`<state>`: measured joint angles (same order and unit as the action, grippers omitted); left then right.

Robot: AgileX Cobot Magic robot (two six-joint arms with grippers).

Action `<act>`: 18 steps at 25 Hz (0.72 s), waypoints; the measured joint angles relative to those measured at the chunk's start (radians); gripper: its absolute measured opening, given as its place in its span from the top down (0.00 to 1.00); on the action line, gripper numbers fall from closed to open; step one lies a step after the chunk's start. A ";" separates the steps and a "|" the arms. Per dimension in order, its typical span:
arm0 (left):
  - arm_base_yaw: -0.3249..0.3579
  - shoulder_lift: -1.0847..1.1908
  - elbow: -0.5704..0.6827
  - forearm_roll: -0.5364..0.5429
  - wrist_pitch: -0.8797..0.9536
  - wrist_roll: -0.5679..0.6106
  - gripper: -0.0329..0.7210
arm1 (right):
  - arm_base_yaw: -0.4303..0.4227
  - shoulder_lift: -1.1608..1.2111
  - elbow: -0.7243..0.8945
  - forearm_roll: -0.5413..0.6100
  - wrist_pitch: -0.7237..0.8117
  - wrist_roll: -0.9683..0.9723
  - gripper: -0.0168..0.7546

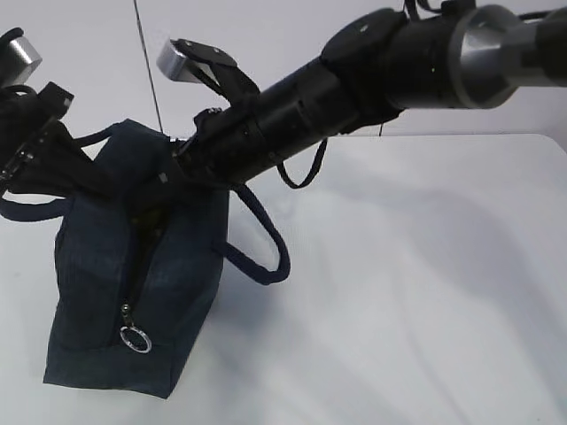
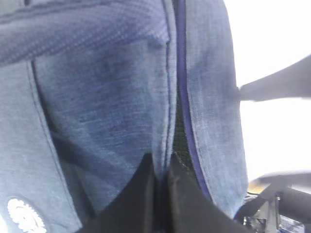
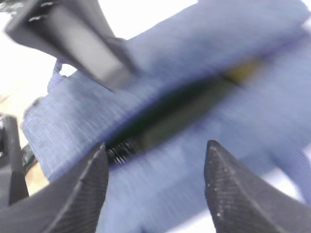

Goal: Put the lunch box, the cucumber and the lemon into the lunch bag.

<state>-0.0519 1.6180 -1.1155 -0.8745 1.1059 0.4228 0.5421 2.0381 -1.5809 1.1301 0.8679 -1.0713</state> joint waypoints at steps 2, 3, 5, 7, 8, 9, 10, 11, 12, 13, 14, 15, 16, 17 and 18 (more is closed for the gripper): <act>0.000 0.000 0.000 0.012 -0.005 0.000 0.96 | -0.004 -0.016 -0.033 -0.088 0.039 0.080 0.39; 0.000 0.000 0.000 0.018 -0.005 0.000 0.96 | -0.010 -0.027 -0.051 -0.138 0.055 0.111 0.39; 0.000 0.000 0.000 0.026 -0.011 0.000 0.96 | -0.019 -0.045 -0.077 -0.226 0.081 0.190 0.39; 0.000 0.000 0.000 0.029 -0.016 0.000 0.96 | -0.031 -0.060 -0.095 -0.285 0.097 0.280 0.39; 0.000 0.000 0.000 0.034 -0.021 0.000 0.96 | -0.038 -0.069 -0.098 -0.309 0.102 0.326 0.39; 0.000 0.000 0.000 0.038 -0.026 0.000 0.96 | -0.047 -0.074 -0.101 -0.323 0.108 0.369 0.39; 0.000 0.000 0.000 0.042 -0.031 0.000 0.96 | -0.054 -0.077 -0.102 -0.332 0.115 0.405 0.39; 0.000 0.000 0.000 0.049 -0.035 0.000 0.96 | -0.059 -0.082 -0.102 -0.339 0.119 0.448 0.39; 0.000 0.000 0.000 0.053 -0.037 0.000 0.96 | -0.067 -0.082 -0.102 -0.345 0.120 0.485 0.39; 0.000 0.000 0.000 0.057 -0.039 0.000 0.96 | -0.074 -0.082 -0.102 -0.347 0.120 0.515 0.39; 0.000 0.000 0.000 0.061 -0.042 0.000 0.96 | -0.078 -0.082 -0.102 -0.349 0.120 0.554 0.39; 0.000 0.000 0.000 0.061 -0.046 0.000 0.96 | -0.082 -0.082 -0.102 -0.353 0.116 0.602 0.39; 0.000 0.000 0.000 0.065 -0.051 0.000 0.96 | -0.084 -0.082 -0.102 -0.359 0.108 0.651 0.39; 0.000 0.000 0.000 0.065 -0.055 0.000 0.96 | -0.086 -0.082 -0.102 -0.361 0.099 0.690 0.39; 0.000 0.000 0.000 0.068 -0.061 0.000 0.96 | -0.086 -0.082 -0.102 -0.361 0.090 0.733 0.39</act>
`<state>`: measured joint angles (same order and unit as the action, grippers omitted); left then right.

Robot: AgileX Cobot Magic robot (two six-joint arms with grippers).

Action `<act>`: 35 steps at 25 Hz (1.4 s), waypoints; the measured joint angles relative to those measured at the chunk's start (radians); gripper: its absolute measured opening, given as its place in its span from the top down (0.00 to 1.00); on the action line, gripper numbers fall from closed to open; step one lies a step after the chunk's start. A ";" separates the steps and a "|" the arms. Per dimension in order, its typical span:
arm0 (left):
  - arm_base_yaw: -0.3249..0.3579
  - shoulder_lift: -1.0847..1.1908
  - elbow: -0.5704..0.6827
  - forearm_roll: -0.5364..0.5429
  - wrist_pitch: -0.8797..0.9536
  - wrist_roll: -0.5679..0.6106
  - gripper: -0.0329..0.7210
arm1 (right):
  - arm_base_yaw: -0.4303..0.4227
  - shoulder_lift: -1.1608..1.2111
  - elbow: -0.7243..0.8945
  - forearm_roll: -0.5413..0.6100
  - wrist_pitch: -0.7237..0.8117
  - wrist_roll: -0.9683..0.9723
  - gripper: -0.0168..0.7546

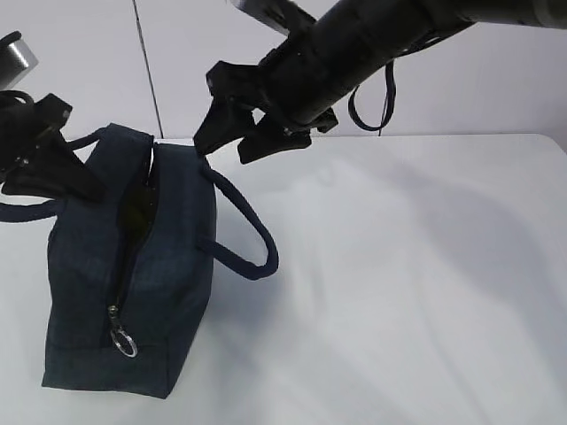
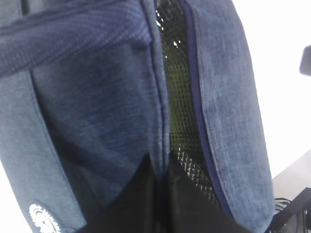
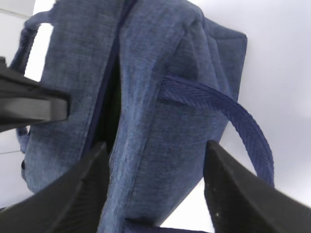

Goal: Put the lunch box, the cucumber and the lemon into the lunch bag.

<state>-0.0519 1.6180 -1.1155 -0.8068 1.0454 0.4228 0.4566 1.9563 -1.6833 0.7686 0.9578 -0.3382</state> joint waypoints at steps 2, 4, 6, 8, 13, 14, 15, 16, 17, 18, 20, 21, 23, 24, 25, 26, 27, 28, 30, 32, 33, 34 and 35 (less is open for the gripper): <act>0.000 0.000 0.000 0.004 -0.004 0.000 0.96 | 0.000 0.000 0.000 0.000 -0.004 0.056 0.40; 0.000 0.000 0.000 0.010 -0.010 0.000 0.96 | 0.000 0.002 0.000 0.000 -0.002 0.103 0.40; 0.000 0.000 0.000 0.012 -0.015 0.000 0.96 | 0.000 0.011 0.000 0.000 0.006 0.143 0.40; 0.000 0.000 0.000 0.012 -0.019 0.002 0.96 | 0.000 0.022 0.000 0.002 0.006 0.172 0.40; 0.000 0.000 0.000 0.015 -0.024 0.002 0.96 | 0.000 0.046 0.000 0.046 0.006 0.202 0.40; 0.000 0.000 0.000 0.015 -0.026 0.002 0.96 | 0.000 0.057 0.000 0.048 0.006 0.208 0.40; 0.000 0.000 0.000 0.015 -0.026 0.002 0.96 | 0.000 0.066 0.000 0.051 0.008 0.213 0.40; 0.000 0.000 0.000 0.015 -0.026 0.002 0.96 | 0.002 0.079 0.000 0.055 0.011 0.213 0.40; 0.000 0.000 0.000 0.015 -0.026 0.003 0.96 | 0.002 0.092 0.000 0.057 0.022 0.213 0.40; 0.000 0.000 0.000 0.015 -0.026 0.003 0.96 | 0.007 0.103 0.000 0.059 0.028 0.213 0.40; 0.000 0.000 0.000 0.015 -0.026 0.003 0.96 | 0.019 0.116 0.000 0.072 0.029 0.209 0.40; 0.000 0.000 0.000 0.015 -0.026 0.003 0.96 | 0.027 0.121 0.000 0.081 0.029 0.200 0.40; 0.000 0.000 0.000 0.015 -0.028 0.003 0.96 | 0.039 0.128 0.000 0.097 0.029 0.182 0.40; 0.000 0.000 0.000 0.015 -0.028 0.003 0.96 | 0.041 0.130 0.000 0.101 0.029 0.175 0.40; 0.000 0.000 0.000 0.015 -0.028 0.003 0.96 | 0.043 0.133 0.000 0.103 0.029 0.168 0.40; 0.000 0.000 0.000 0.015 -0.028 0.003 0.96 | 0.046 0.135 0.000 0.103 0.029 0.164 0.40; 0.000 0.000 0.000 0.015 -0.028 0.003 0.96 | 0.046 0.139 0.000 0.103 0.027 0.162 0.40; 0.000 0.000 0.000 0.015 -0.028 0.003 0.96 | 0.046 0.139 0.000 0.103 0.025 0.159 0.41; 0.000 0.000 0.000 0.015 -0.028 0.003 0.96 | 0.046 0.142 0.000 0.103 0.023 0.156 0.45; 0.000 0.000 0.000 0.015 -0.028 0.004 0.96 | 0.046 0.142 0.000 0.103 0.023 0.141 0.54; 0.000 0.000 0.000 0.015 -0.028 0.004 0.96 | 0.046 0.142 0.000 0.103 0.023 0.136 0.59; 0.000 0.000 0.000 0.015 -0.028 0.004 0.96 | 0.046 0.142 0.000 0.103 0.023 0.134 0.63; 0.000 0.000 0.000 0.015 -0.028 0.004 0.96 | 0.046 0.142 0.000 0.105 0.023 0.129 0.68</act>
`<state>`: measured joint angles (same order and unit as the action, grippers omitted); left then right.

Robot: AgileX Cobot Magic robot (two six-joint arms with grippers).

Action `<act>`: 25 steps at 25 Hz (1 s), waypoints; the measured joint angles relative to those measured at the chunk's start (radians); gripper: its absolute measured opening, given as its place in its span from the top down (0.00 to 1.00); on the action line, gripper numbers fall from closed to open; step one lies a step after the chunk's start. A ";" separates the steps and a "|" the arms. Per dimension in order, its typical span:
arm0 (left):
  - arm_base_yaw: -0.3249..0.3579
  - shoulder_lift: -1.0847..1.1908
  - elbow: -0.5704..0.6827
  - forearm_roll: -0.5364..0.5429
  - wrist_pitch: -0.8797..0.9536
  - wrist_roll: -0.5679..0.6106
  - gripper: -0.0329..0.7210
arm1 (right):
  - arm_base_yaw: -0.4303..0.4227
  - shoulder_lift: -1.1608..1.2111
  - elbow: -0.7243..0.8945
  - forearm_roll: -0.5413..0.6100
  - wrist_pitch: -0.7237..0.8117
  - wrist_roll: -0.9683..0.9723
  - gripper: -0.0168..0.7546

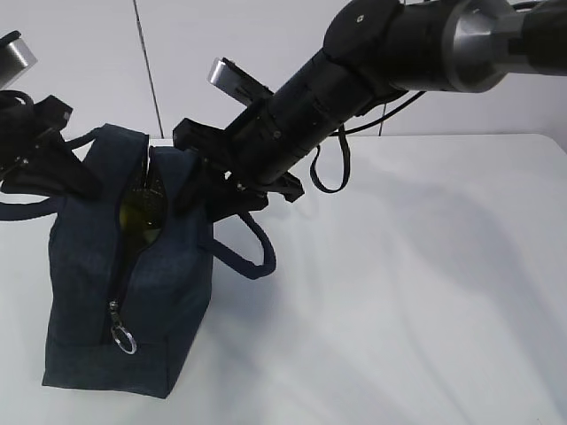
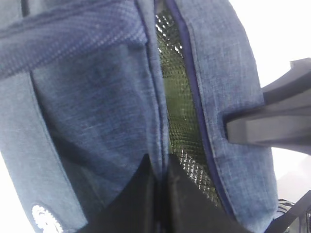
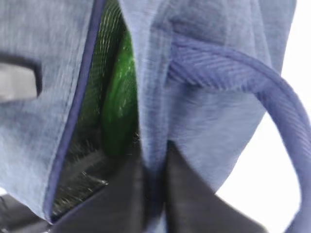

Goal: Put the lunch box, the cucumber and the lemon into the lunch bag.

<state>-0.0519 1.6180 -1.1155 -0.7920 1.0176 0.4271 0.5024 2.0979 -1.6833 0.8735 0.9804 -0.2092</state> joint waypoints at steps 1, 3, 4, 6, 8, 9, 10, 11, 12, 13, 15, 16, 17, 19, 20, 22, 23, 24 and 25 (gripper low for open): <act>0.000 0.000 0.000 0.000 0.000 0.000 0.96 | 0.000 0.000 0.000 0.000 0.000 -0.002 0.71; 0.000 0.000 0.000 0.000 0.000 0.000 0.96 | 0.000 0.000 0.000 0.002 0.000 -0.017 0.75; 0.000 0.000 0.000 0.000 0.000 0.000 0.96 | 0.000 0.000 0.000 0.002 0.000 -0.029 0.77; 0.000 0.000 0.000 0.000 0.000 0.000 0.96 | 0.000 0.000 0.000 0.002 0.002 -0.054 0.82; 0.000 0.000 0.000 0.000 0.000 0.000 0.96 | 0.000 0.000 0.000 0.002 0.006 -0.087 0.92; 0.000 0.000 0.000 0.000 0.002 0.000 0.96 | 0.000 0.000 0.000 0.002 0.006 -0.096 0.95; 0.000 0.000 0.000 0.000 0.002 0.000 0.96 | 0.000 0.000 0.000 0.002 0.006 -0.106 0.97; 0.000 0.000 0.000 0.000 0.002 0.007 0.96 | 0.000 0.000 0.000 0.002 0.006 -0.113 0.98; 0.000 0.000 0.000 0.000 0.004 0.016 0.96 | 0.000 0.000 0.000 0.001 0.006 -0.121 0.98; 0.000 0.000 0.000 0.000 0.004 0.023 0.96 | 0.000 0.000 0.000 -0.003 0.004 -0.124 0.98; 0.000 0.000 0.000 0.000 0.004 0.029 0.96 | 0.000 -0.009 0.000 -0.033 -0.006 -0.128 0.98; 0.000 0.000 0.000 0.000 0.002 0.029 0.96 | 0.000 -0.022 0.000 -0.058 -0.011 -0.128 0.98; -0.002 0.000 0.000 0.000 0.000 0.031 0.96 | 0.000 -0.034 0.000 -0.085 -0.016 -0.128 0.98; -0.018 0.000 0.000 -0.003 -0.009 0.033 0.96 | 0.000 -0.057 0.000 -0.140 -0.016 -0.114 0.98; -0.029 0.000 0.000 -0.010 -0.016 0.033 0.96 | 0.000 -0.069 0.000 -0.171 -0.016 -0.107 0.98; -0.064 0.000 0.000 -0.022 -0.029 0.034 0.96 | 0.000 -0.089 0.000 -0.223 -0.016 -0.088 0.98; -0.081 0.000 0.000 -0.024 -0.039 0.034 0.96 | 0.000 -0.098 0.000 -0.249 -0.010 -0.080 0.98; -0.101 0.000 0.000 -0.026 -0.051 0.034 0.96 | 0.000 -0.108 0.000 -0.277 -0.003 -0.073 0.98; -0.121 0.000 0.000 -0.026 -0.060 0.034 0.96 | 0.000 -0.117 0.000 -0.305 0.009 -0.065 0.98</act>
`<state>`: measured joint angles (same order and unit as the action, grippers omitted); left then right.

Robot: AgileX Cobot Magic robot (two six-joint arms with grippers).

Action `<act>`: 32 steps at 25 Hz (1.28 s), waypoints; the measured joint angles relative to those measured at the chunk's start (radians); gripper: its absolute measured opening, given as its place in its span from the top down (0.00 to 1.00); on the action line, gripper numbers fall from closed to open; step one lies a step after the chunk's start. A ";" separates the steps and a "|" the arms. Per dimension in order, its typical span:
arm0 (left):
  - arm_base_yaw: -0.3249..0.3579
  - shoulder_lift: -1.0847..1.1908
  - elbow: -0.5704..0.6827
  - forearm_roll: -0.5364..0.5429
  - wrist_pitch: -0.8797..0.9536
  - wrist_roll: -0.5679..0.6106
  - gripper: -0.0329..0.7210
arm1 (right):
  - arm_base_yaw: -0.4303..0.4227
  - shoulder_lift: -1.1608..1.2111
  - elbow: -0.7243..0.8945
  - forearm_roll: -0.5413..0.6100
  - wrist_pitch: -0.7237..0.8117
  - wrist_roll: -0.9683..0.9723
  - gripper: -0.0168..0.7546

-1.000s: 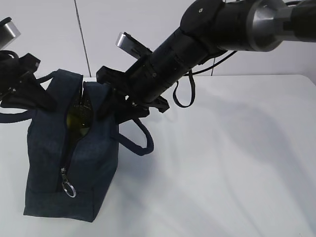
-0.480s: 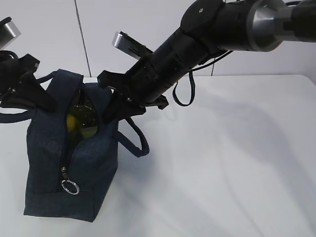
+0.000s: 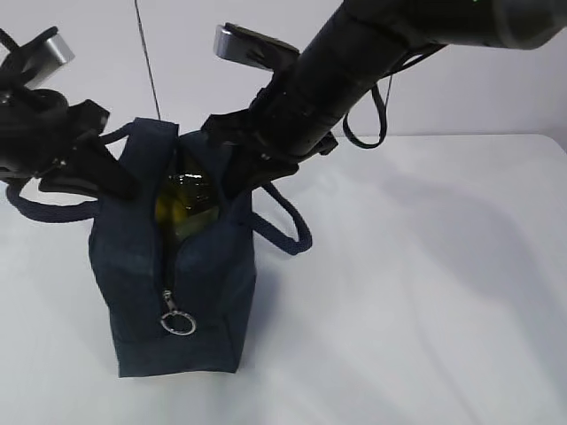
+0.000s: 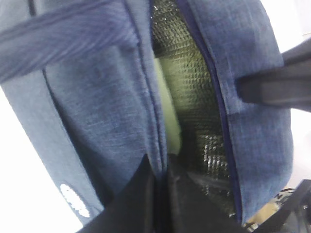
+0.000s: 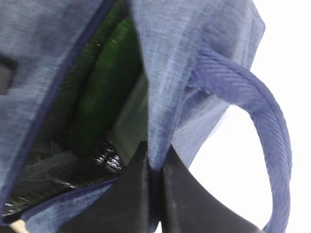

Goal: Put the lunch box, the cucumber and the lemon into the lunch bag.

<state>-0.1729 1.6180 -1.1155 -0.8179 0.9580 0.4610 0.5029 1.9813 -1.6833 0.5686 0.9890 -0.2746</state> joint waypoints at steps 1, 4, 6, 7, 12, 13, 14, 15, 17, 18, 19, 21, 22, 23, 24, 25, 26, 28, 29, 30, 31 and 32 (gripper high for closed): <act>-0.018 0.000 0.000 -0.002 -0.010 0.001 0.96 | 0.000 -0.012 0.000 -0.037 0.008 0.014 0.98; -0.054 -0.009 0.000 -0.010 -0.039 0.001 0.96 | -0.002 -0.050 0.020 -0.125 0.023 0.044 0.98; -0.071 -0.014 0.000 -0.029 -0.049 0.001 0.96 | -0.002 -0.093 0.066 -0.147 -0.006 0.051 0.98; -0.079 -0.015 0.000 -0.036 -0.055 0.002 0.96 | -0.002 -0.115 0.096 -0.149 -0.028 0.052 0.98; -0.147 -0.027 0.000 -0.040 -0.139 0.002 0.96 | -0.002 -0.229 0.255 -0.151 -0.140 0.058 0.98; -0.167 -0.027 0.000 -0.040 -0.156 0.002 0.96 | -0.002 -0.248 0.285 -0.151 -0.163 0.058 0.98; -0.188 -0.027 0.000 -0.040 -0.170 0.002 0.96 | -0.004 -0.264 0.313 -0.151 -0.184 0.058 0.98; -0.208 -0.027 0.000 -0.036 -0.185 0.002 0.96 | -0.004 -0.283 0.334 -0.153 -0.198 0.058 0.98; -0.240 -0.027 0.000 -0.034 -0.206 0.002 0.96 | -0.004 -0.316 0.373 -0.163 -0.216 0.058 0.98; -0.250 -0.027 0.004 -0.034 -0.218 0.002 0.96 | -0.004 -0.332 0.386 -0.170 -0.219 0.058 0.98; -0.260 -0.029 0.011 -0.034 -0.228 0.002 0.96 | -0.004 -0.347 0.401 -0.176 -0.223 0.058 0.98; -0.279 -0.032 0.034 -0.039 -0.244 0.002 0.96 | -0.006 -0.370 0.430 -0.183 -0.230 0.058 0.98; -0.291 -0.038 0.053 -0.043 -0.260 0.002 0.96 | -0.008 -0.379 0.441 -0.187 -0.233 0.058 0.98; -0.300 -0.048 0.071 -0.045 -0.280 0.002 0.96 | -0.011 -0.389 0.453 -0.187 -0.237 0.058 0.98; -0.310 -0.061 0.096 -0.048 -0.300 0.002 0.96 | -0.016 -0.399 0.468 -0.189 -0.244 0.058 0.98; -0.320 -0.075 0.121 -0.053 -0.327 0.002 0.96 | -0.018 -0.409 0.482 -0.189 -0.256 0.058 0.98; -0.324 -0.092 0.141 -0.056 -0.354 0.002 0.96 | -0.020 -0.418 0.500 -0.186 -0.271 0.058 0.98; -0.330 -0.115 0.173 -0.060 -0.394 0.002 0.96 | -0.022 -0.430 0.532 -0.183 -0.305 0.058 0.98; -0.330 -0.117 0.182 -0.060 -0.409 0.002 0.96 | -0.022 -0.432 0.545 -0.170 -0.328 0.053 0.98; -0.331 -0.119 0.184 -0.062 -0.421 0.003 0.96 | -0.022 -0.433 0.561 -0.147 -0.351 0.036 0.98; -0.332 -0.119 0.187 -0.062 -0.434 0.006 0.96 | -0.024 -0.435 0.577 -0.121 -0.375 0.011 0.98; -0.332 -0.119 0.189 -0.062 -0.445 0.007 0.96 | -0.024 -0.435 0.591 -0.088 -0.395 -0.019 0.98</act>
<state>-0.5051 1.4991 -0.9261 -0.8802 0.5130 0.4682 0.4790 1.5466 -1.0921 0.4807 0.5944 -0.2939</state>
